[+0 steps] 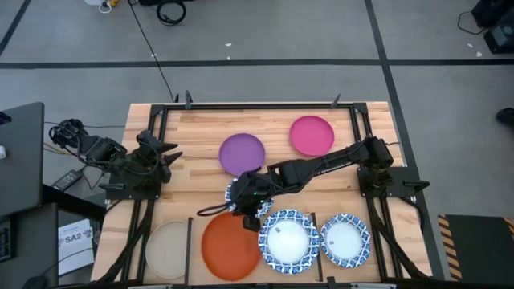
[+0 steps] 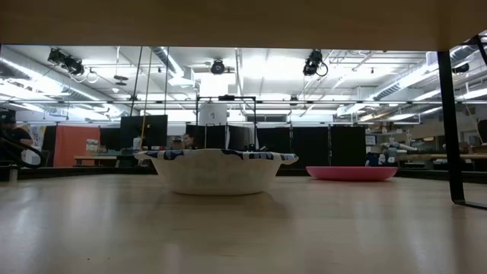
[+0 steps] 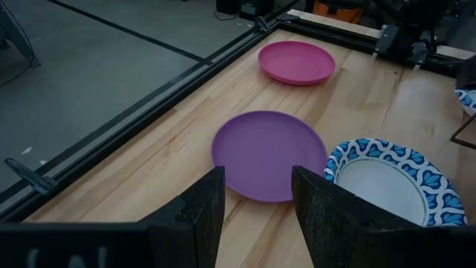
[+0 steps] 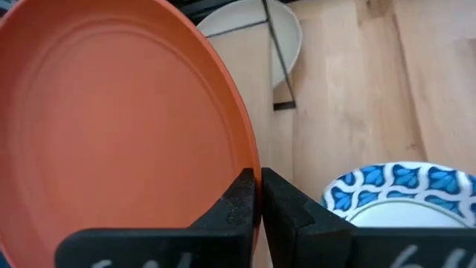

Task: Place and stack plates onto a shelf
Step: Put the orange plate on the shelf

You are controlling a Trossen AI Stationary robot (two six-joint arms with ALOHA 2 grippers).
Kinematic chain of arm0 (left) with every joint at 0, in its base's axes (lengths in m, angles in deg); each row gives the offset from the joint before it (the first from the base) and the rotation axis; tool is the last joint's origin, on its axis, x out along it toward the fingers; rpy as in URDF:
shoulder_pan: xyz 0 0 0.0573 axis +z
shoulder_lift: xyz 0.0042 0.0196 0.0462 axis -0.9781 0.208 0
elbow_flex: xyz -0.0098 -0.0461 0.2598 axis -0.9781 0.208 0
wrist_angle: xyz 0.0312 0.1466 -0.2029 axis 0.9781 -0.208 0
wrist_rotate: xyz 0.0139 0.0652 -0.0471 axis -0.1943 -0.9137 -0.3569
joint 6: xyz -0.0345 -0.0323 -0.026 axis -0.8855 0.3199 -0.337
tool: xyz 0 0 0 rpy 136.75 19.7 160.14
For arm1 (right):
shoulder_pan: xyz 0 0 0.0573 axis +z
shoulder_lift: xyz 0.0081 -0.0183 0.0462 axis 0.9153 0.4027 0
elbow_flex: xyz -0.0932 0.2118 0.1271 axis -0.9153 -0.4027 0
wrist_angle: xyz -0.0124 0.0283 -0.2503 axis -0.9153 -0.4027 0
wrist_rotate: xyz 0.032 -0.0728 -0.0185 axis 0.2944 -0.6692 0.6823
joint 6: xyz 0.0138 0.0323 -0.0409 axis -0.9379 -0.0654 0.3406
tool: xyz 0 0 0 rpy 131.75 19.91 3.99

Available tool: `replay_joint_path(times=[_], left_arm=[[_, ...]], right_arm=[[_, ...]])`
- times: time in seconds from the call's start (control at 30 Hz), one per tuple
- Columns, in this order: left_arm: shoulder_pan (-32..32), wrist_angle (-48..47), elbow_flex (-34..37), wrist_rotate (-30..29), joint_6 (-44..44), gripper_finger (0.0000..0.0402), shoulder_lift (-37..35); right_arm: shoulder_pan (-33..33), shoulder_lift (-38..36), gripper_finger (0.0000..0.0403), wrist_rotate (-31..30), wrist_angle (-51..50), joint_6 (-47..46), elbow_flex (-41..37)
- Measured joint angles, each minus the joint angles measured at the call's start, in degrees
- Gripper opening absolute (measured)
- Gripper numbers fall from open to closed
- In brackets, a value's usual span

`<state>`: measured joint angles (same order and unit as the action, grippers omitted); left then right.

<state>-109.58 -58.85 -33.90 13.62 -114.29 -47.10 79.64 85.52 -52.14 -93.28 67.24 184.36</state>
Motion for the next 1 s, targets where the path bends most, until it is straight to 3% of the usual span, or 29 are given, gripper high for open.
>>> replay_joint_path(times=[1.0], left_arm=[[0.01, -0.02, 0.00, 0.01, 0.01, 0.0162, -0.02]], right_arm=[[-0.85, 0.00, 0.0044, 0.19, 1.62, 0.24, -0.01]])
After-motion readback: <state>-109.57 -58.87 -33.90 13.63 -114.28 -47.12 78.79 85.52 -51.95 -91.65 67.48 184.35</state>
